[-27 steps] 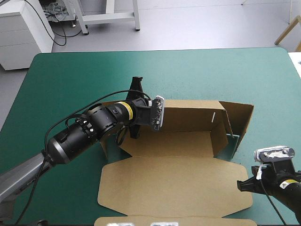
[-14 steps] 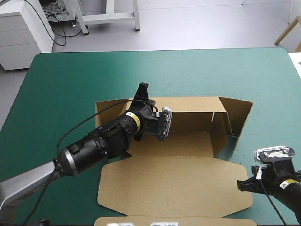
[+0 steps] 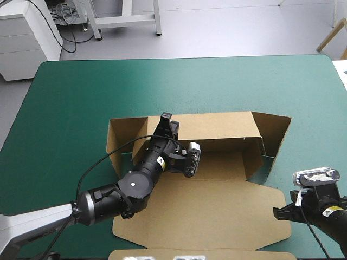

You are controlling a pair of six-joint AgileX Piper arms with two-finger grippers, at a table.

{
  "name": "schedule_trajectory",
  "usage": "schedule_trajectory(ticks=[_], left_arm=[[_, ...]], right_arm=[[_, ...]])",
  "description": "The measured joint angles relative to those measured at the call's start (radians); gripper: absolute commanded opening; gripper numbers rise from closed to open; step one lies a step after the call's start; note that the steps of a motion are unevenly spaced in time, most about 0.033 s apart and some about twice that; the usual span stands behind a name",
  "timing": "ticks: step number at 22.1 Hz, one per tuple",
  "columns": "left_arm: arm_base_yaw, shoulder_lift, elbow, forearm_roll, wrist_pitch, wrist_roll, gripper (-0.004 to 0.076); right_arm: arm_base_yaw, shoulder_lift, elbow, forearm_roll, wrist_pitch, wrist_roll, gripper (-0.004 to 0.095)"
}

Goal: Fold the box

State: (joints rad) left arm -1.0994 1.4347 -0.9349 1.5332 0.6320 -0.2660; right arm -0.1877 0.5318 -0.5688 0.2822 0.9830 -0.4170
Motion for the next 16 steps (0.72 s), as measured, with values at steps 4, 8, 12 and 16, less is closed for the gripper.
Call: schedule_trajectory(ticks=[4, 8, 12, 16], left_arm=[[-0.004, -0.002, 0.039, 0.067, 0.009, -0.049, -0.001], [-0.004, -0.002, 0.048, 0.108, 0.025, -0.115, -0.001], [-0.005, -0.002, 0.053, 0.141, 0.039, -0.201, -0.001], [-0.005, 0.0, 0.054, 0.153, 0.04, -0.23, -0.001]], right_arm=[[0.0, 0.0, 0.0, 0.0, 0.0, 0.0, -0.0004], [0.0, 0.0, 0.0, 0.0, 0.0, 0.0, -0.0004], [0.0, 0.0, 0.0, 0.0, 0.0, 0.0, -0.0004], [0.0, 0.0, 0.0, 0.0, 0.0, 0.0, -0.0004]])
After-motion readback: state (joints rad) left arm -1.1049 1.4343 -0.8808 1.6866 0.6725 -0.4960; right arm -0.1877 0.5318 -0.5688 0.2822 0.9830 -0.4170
